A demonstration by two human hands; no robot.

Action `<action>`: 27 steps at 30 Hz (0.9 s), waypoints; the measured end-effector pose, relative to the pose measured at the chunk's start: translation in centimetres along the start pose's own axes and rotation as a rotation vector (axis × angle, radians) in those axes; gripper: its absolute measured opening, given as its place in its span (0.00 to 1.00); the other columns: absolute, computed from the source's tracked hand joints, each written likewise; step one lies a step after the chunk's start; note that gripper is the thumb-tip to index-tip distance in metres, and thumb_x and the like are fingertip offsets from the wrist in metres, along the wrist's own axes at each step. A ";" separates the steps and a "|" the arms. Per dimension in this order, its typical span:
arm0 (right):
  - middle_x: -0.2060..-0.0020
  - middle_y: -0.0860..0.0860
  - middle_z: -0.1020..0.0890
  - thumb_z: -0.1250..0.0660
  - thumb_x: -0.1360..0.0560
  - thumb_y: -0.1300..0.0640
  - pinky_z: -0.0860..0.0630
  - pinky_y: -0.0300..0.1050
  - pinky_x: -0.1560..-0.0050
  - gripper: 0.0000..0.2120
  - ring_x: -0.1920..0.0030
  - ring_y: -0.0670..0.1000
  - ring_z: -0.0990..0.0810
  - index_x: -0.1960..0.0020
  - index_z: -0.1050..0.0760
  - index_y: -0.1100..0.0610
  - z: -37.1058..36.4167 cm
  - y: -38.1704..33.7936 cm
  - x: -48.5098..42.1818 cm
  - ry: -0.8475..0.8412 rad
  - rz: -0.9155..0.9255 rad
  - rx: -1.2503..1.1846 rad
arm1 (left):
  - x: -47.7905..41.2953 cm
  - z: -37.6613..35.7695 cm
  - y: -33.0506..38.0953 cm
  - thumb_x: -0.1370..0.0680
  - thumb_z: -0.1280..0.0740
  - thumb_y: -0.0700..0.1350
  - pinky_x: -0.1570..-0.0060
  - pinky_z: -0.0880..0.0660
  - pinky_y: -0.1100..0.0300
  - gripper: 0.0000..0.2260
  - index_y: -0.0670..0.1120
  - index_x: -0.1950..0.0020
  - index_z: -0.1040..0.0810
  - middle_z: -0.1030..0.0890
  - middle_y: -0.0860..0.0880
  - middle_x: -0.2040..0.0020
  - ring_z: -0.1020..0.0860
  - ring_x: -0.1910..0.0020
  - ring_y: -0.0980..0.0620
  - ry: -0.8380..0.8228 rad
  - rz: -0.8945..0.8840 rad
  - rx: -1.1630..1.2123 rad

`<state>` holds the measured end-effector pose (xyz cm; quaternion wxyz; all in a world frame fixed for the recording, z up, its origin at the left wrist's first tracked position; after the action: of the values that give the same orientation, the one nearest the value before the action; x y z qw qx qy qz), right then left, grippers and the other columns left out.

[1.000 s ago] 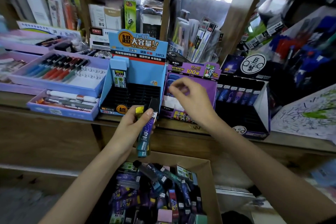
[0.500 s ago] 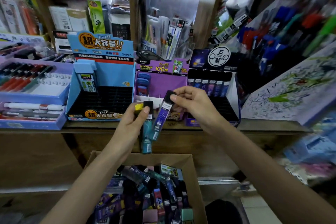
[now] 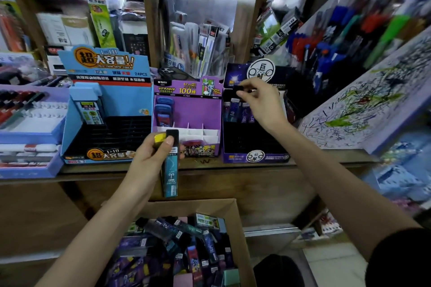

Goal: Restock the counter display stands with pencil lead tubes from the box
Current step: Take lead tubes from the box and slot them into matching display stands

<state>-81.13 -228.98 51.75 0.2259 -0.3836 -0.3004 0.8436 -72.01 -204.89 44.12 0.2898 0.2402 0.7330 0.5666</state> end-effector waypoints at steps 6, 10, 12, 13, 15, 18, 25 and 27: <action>0.58 0.47 0.24 0.33 0.25 0.61 0.32 0.26 0.60 0.07 0.64 0.39 0.28 0.47 0.22 0.58 -0.9 0.5 -0.1 -0.055 0.104 0.081 | 0.2 0.4 0.3 0.22 0.40 0.45 0.55 0.25 0.56 0.06 0.47 0.49 0.25 0.17 0.52 0.62 0.20 0.63 0.55 0.013 -0.006 -0.010; 0.58 0.47 0.23 0.32 0.25 0.61 0.29 0.31 0.58 0.07 0.63 0.43 0.27 0.47 0.22 0.57 -1.1 0.8 0.1 -0.080 0.079 0.045 | 0.1 0.3 0.5 0.21 0.40 0.45 0.55 0.25 0.57 0.06 0.47 0.49 0.25 0.17 0.52 0.62 0.20 0.63 0.56 0.012 -0.004 -0.016; 0.57 0.49 0.22 0.32 0.26 0.61 0.30 0.30 0.58 0.08 0.62 0.46 0.26 0.47 0.22 0.58 -1.4 0.9 0.0 -0.088 0.073 0.055 | 0.1 0.3 0.4 0.21 0.40 0.45 0.55 0.25 0.56 0.06 0.47 0.49 0.25 0.17 0.53 0.62 0.20 0.63 0.56 0.015 0.006 -0.016; 0.57 0.49 0.22 0.32 0.26 0.61 0.30 0.30 0.58 0.08 0.62 0.47 0.26 0.46 0.22 0.59 -1.6 0.9 0.0 -0.081 0.063 0.059 | 0.1 0.3 0.3 0.21 0.40 0.45 0.55 0.25 0.56 0.06 0.47 0.49 0.25 0.17 0.53 0.62 0.19 0.63 0.56 0.017 0.012 -0.016; 0.58 0.49 0.23 0.32 0.26 0.61 0.29 0.35 0.57 0.09 0.62 0.47 0.26 0.46 0.22 0.59 -1.9 1.0 0.0 -0.053 0.039 0.063 | 0.2 0.2 0.2 0.22 0.39 0.46 0.54 0.25 0.55 0.06 0.48 0.49 0.25 0.17 0.53 0.62 0.19 0.62 0.56 0.016 0.021 -0.014; 0.59 0.49 0.24 0.33 0.25 0.61 0.29 0.37 0.60 0.08 0.65 0.46 0.27 0.46 0.25 0.59 -2.5 1.1 0.3 -0.028 0.032 0.089 | 0.2 0.1 0.1 0.23 0.38 0.48 0.53 0.25 0.55 0.07 0.49 0.48 0.24 0.17 0.53 0.61 0.19 0.61 0.56 0.008 0.024 -0.022; 0.54 0.53 0.23 0.34 0.24 0.60 0.25 0.46 0.55 0.11 0.59 0.50 0.24 0.43 0.25 0.59 -2.4 0.5 0.4 -0.039 -0.002 0.216 | 0.4 0.0 0.1 0.25 0.38 0.50 0.52 0.26 0.54 0.10 0.48 0.47 0.24 0.17 0.53 0.61 0.19 0.60 0.55 -0.004 0.023 -0.018; 0.46 0.54 0.25 0.36 0.23 0.58 0.25 0.47 0.54 0.14 0.55 0.50 0.23 0.38 0.28 0.58 -1.9 -0.2 1.5 0.004 0.054 0.328 | 0.4 -0.1 0.1 0.26 0.37 0.51 0.51 0.25 0.53 0.11 0.48 0.47 0.24 0.17 0.52 0.60 0.18 0.60 0.55 -0.011 0.026 -0.008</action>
<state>-80.48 -227.25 50.12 0.2635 -0.3513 -0.1476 0.8862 -72.40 -204.67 44.20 0.2872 0.2517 0.7259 0.5720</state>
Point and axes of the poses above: each hand's wrist, its own x-axis away from the middle knuckle, its own z-axis out of the back of the hand, y = z × x, the point moved 2 cm from there along -x, towards the middle knuckle
